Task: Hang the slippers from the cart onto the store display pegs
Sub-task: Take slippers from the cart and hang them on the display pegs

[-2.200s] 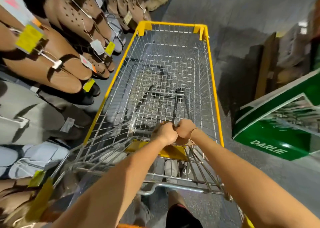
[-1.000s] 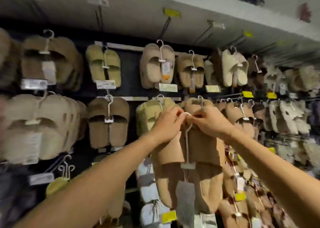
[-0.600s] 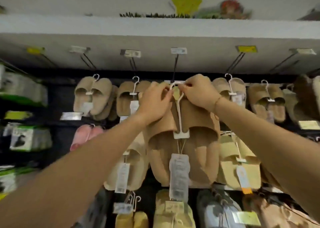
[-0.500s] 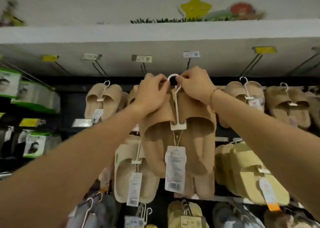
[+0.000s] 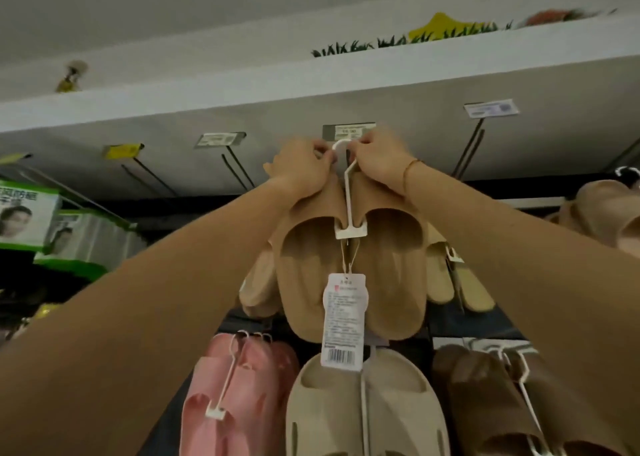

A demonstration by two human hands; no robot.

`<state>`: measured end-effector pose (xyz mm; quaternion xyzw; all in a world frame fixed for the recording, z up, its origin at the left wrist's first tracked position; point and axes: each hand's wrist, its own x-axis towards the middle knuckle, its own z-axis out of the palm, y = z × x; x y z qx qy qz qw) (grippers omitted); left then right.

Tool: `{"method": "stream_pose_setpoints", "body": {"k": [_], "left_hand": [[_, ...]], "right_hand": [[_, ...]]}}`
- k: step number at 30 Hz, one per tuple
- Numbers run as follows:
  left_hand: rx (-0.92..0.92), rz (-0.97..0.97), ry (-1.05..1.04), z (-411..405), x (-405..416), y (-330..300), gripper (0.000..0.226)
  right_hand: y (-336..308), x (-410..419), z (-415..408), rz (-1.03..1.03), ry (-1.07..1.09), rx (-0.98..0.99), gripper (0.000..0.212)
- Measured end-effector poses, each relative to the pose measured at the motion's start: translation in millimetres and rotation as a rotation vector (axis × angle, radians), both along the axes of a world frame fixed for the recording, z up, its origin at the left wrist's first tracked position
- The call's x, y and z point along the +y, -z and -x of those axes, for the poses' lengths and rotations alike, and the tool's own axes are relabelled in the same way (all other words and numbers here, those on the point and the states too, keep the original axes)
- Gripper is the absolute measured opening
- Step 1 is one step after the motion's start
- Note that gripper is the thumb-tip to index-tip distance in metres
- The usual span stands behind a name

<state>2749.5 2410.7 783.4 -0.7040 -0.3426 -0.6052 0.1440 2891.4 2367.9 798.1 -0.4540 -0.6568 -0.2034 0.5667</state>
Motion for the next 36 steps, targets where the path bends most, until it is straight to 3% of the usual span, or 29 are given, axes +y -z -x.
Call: {"method": "stream_pose_setpoints", "body": {"k": [8, 12, 17, 29, 36], "left_hand": [[-0.016, -0.014, 0.037, -14, 55, -40, 0.016], [-0.040, -0.043, 0.036, -27, 68, -53, 0.020], [-0.073, -0.027, -0.032, -43, 76, -49, 0.021], [-0.038, 0.151, -0.104, -65, 136, -28, 0.026], [-0.011, 0.097, -0.135, -57, 132, -21, 0.038]], "right_hand": [[-30, 61, -1, -0.136, 0.188, 0.029, 0.039], [-39, 72, -5, -0.180, 0.236, 0.068, 0.025], [-33, 85, -12, -0.190, 0.371, 0.079, 0.031], [-18, 137, -28, 0.040, 0.406, 0.032, 0.026], [-9, 126, -31, 0.042, 0.396, -0.071, 0.028]]}}
